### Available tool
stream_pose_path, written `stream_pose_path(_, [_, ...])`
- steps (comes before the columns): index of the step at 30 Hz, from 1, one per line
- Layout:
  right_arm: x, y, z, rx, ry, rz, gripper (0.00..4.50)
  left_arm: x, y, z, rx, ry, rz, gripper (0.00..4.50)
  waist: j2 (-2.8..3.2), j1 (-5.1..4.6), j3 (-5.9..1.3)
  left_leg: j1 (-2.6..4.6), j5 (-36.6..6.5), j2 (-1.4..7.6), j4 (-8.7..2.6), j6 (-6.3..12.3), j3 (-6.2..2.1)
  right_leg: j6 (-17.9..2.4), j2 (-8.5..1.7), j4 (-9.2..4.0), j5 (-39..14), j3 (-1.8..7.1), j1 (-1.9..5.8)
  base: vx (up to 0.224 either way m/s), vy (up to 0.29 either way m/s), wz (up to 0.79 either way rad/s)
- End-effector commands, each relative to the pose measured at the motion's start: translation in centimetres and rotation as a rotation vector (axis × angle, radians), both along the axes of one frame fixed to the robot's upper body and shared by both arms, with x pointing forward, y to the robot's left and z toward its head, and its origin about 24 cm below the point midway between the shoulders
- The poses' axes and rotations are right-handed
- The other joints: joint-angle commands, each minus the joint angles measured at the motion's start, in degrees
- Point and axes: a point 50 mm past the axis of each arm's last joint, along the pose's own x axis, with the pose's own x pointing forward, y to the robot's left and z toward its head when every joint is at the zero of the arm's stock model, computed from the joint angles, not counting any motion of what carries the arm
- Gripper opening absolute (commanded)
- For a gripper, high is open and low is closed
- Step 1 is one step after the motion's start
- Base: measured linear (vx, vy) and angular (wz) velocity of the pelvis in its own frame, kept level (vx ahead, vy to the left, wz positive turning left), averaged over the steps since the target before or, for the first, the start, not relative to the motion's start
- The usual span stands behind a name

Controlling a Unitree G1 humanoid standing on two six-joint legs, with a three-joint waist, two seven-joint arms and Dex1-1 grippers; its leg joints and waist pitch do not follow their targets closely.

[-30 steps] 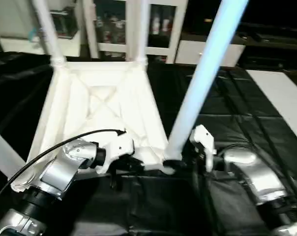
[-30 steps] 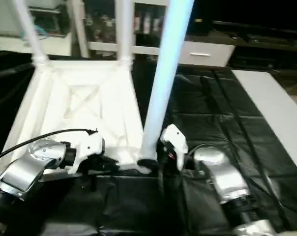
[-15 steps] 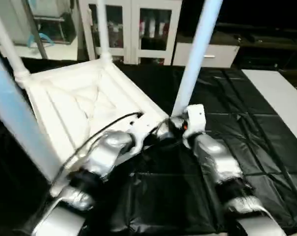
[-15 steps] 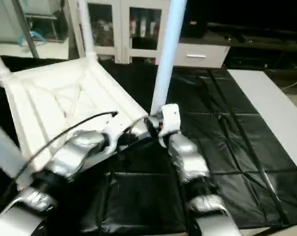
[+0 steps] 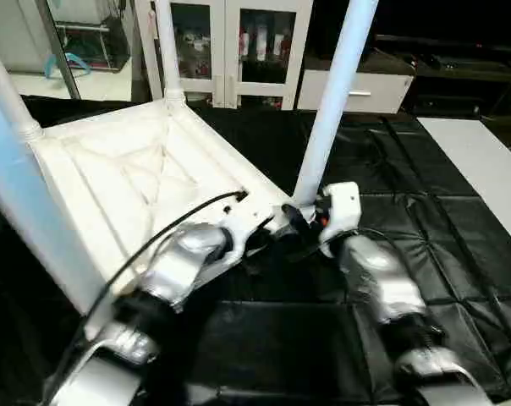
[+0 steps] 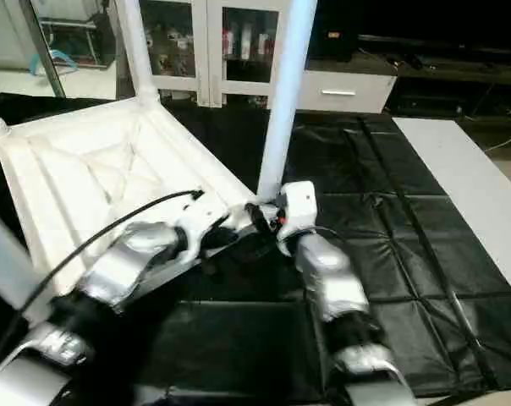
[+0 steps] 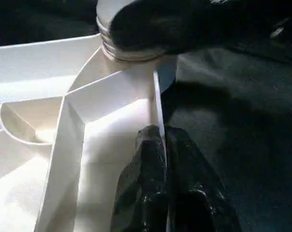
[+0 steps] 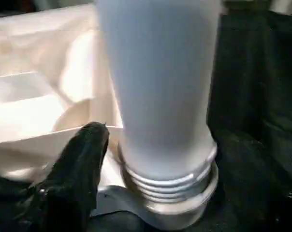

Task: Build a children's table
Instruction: Rotate leg to tighten

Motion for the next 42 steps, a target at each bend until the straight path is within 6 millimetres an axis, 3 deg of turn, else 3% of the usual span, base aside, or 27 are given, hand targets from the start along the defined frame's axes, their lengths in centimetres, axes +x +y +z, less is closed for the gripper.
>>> stream_pose_path(1, [-1.3, -0.2, 1.9, -0.048, -0.064, 0.274, 4.06, -1.8, 0.6, -1.3, 0.006, 0.097, -0.132, 0.00, -0.31, 0.50, -3.17, -0.21, -4.7, 3.71, -3.95, 5.49, -1.10, -12.5, -5.46, -4.57, -9.8, 3.19, 3.18, 0.000, 0.000, 0.00])
stream_pose_path(3, [-2.1, -0.8, 2.0, -0.085, -0.056, 0.373, 4.19, -2.2, 0.9, -1.2, 0.012, 0.112, -0.174, 0.00, -0.23, 0.96, -3.09, 0.08, -5.8, 4.00, -3.99, 5.38, -1.14, -11.9, -5.32, -4.65, -10.0, 3.15, 3.23, 0.000, 0.000, 0.00])
stream_pose_path(4, [-4.0, -2.6, 1.8, -0.174, -0.015, 0.551, 4.19, -3.3, 1.9, -1.0, 0.034, 0.148, -0.288, 0.00, -0.13, 1.23, -3.13, 0.06, -5.8, 4.16, -4.05, 5.50, -1.20, -11.8, -5.34, -4.50, -9.5, 3.18, 3.27, 0.000, 0.000, 0.00])
stream_pose_path(5, [-4.5, -3.2, 1.8, -0.195, -0.003, 0.586, 4.19, -3.6, 2.2, -1.0, 0.040, 0.166, -0.317, 0.00, -0.10, 1.25, -2.95, 0.06, -6.3, 4.12, -4.18, 5.57, -1.19, -11.7, -5.19, -4.63, -9.9, 3.14, 3.14, 0.000, 0.000, 0.00])
stream_pose_path(7, [-4.7, -3.5, 1.8, -0.208, 0.004, 0.606, 4.19, -3.8, 2.4, -1.0, 0.043, 0.179, -0.334, 0.00, -0.01, 1.48, -2.99, 0.35, -6.7, 4.15, -4.16, 5.33, -0.98, -12.4, -5.38, -4.68, -9.9, 3.14, 2.73, 0.000, 0.000, 0.00])
stream_pose_path(10, [-5.4, -5.2, 2.2, -0.236, 0.033, 0.652, 4.19, -5.1, 3.3, -0.3, 0.049, 0.198, -0.480, 0.00, -0.06, 1.61, -2.92, 0.33, -8.0, 4.18, -4.34, 4.07, -1.17, -12.8, -5.42, -4.80, -11.8, 2.96, 2.78, 0.000, 0.000, 0.00])
stream_pose_path(13, [-5.9, -6.0, 2.7, -0.236, 0.058, 0.685, 4.19, -5.7, 3.9, 0.1, 0.050, 0.217, -0.521, 0.00, 0.10, 1.78, -2.96, 0.59, -6.9, 4.42, -4.51, 3.47, -1.15, -13.3, -5.31, -4.45, -9.3, 2.89, 2.77, 0.000, 0.000, 0.00])
stream_pose_path(19, [-5.5, -4.8, 2.4, -0.212, 0.056, 0.694, 4.19, -5.7, 3.9, 0.4, 0.040, 0.216, -0.523, 0.00, -0.08, 2.07, -3.06, 0.36, -6.9, 4.24, -4.38, 2.96, -1.10, -13.5, -5.60, -4.56, -9.6, 2.88, 2.97, 0.000, 0.000, 0.00])
stream_pose_path(26, [-5.9, -4.2, 1.8, -0.198, 0.088, 0.752, 4.19, -5.8, 4.0, 0.5, 0.043, 0.212, -0.524, 0.00, 0.00, 2.59, -3.30, 0.42, -3.9, 4.22, -4.20, 3.35, -1.04, -14.0, -5.48, -3.97, -5.3, 2.78, 3.19, 0.000, 0.000, 0.00])
stream_pose_path(39, [-5.7, -3.8, 1.4, -0.186, 0.106, 0.768, 3.05, -5.5, 3.9, 0.6, 0.046, 0.204, -0.516, 0.00, 0.15, 2.66, -3.39, 0.44, -3.7, 4.20, -4.14, 3.00, -1.06, -14.5, -5.41, -3.81, -4.3, 2.72, 3.33, 0.000, 0.000, 0.00])
stream_pose_path(42, [-5.7, -3.8, 1.5, -0.183, 0.104, 0.768, 2.96, -5.5, 3.9, 0.6, 0.045, 0.206, -0.517, 0.00, 0.15, 2.67, -3.40, 0.45, -3.7, 4.20, -4.11, 3.06, -1.04, -14.6, -5.43, -3.83, -4.2, 2.74, 3.33, 0.000, 0.000, 0.00])
